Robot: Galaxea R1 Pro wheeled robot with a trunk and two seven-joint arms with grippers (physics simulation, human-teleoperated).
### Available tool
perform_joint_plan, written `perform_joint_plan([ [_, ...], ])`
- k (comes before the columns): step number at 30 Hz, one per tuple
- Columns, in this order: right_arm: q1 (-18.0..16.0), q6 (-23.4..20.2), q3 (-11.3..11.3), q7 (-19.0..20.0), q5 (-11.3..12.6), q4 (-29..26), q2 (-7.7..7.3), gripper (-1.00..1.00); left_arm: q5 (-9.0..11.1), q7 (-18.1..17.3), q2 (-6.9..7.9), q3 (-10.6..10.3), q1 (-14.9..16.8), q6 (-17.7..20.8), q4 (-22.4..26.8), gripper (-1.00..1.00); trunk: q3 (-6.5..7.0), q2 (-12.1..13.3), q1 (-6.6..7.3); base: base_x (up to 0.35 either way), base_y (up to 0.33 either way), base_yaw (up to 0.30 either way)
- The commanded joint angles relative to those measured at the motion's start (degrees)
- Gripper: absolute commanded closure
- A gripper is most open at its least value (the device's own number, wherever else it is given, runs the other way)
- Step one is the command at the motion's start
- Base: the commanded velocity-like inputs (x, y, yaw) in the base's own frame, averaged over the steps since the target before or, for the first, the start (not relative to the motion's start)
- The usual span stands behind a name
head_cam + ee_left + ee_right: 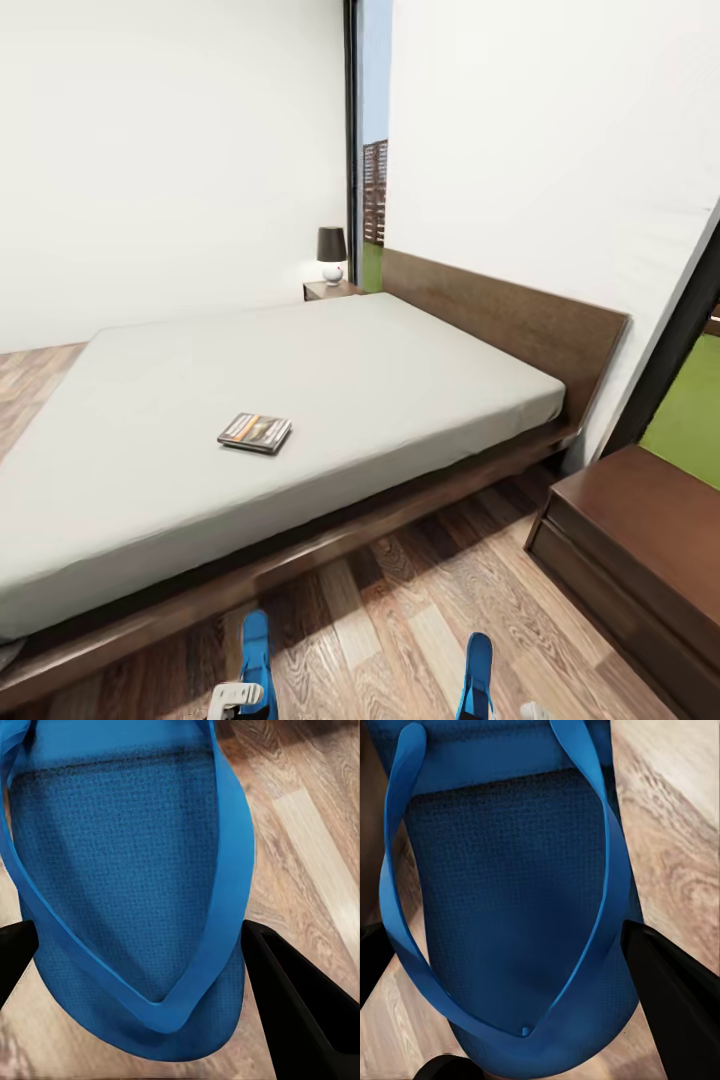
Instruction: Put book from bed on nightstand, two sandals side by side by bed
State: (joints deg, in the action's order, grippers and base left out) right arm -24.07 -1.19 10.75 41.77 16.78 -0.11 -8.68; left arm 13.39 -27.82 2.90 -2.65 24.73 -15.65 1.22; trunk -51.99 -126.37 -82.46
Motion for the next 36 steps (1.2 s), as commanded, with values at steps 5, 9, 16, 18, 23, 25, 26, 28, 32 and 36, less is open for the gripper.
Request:
perform_joint_plan([
  [5,0.0,-0.1,0.3,0.2,0.0,0.0,-0.02,1.0,0.4,-0.2,0.0,-0.2,0.1,-0.2,-0.1,1.0,-0.05,0.0,0.01,0.0,0.0,0.293],
  [9,0.0,-0.1,0.3,0.2,0.0,0.0,-0.02,1.0,0.4,-0.2,0.0,-0.3,0.1,-0.2,-0.1,1.0,-0.05,0.0,0.01,0.0,0.0,0.293],
  [16,0.0,-0.1,0.3,0.2,0.0,0.0,-0.02,1.0,0.4,-0.2,0.0,-0.2,0.1,-0.2,-0.1,1.0,-0.05,0.0,0.01,0.0,0.0,0.293],
  [18,0.0,-0.1,0.3,0.2,0.0,0.0,-0.02,1.0,0.4,-0.2,0.0,-0.2,0.1,-0.2,-0.1,1.0,-0.05,0.0,0.01,0.0,0.0,0.293],
  [23,0.0,-0.1,0.3,0.2,0.0,0.0,-0.02,1.0,0.4,-0.2,0.0,-0.2,0.1,-0.1,-0.1,1.0,-0.05,0.0,0.01,0.0,0.0,0.293],
  [25,0.0,-0.1,0.3,0.2,0.0,0.0,0.01,1.0,0.4,-0.2,0.0,-0.2,0.1,-0.1,-0.1,1.0,-0.05,0.0,0.01,0.0,0.0,0.293],
  [26,0.0,-0.1,0.3,0.2,0.0,0.1,-0.01,1.0,0.4,-0.2,0.0,-0.2,0.1,-0.2,-0.1,1.0,-0.05,0.0,0.01,0.0,0.0,0.293],
  [28,0.0,-0.1,0.3,0.2,0.0,0.1,-0.02,1.0,0.4,-0.2,0.0,-0.2,0.1,-0.2,-0.1,1.0,-0.05,0.0,0.01,0.0,0.0,0.293],
  [32,0.0,-0.1,0.3,0.2,0.0,0.1,-0.02,1.0,0.4,-0.2,0.0,-0.2,0.1,-0.2,-0.1,1.0,-0.05,0.0,0.01,0.0,0.0,0.293],
  [36,0.0,-0.1,0.3,0.2,0.0,0.1,-0.02,1.0,0.4,-0.2,0.0,-0.2,0.1,-0.2,-0.1,1.0,-0.05,0.0,0.01,0.0,0.0,0.293],
])
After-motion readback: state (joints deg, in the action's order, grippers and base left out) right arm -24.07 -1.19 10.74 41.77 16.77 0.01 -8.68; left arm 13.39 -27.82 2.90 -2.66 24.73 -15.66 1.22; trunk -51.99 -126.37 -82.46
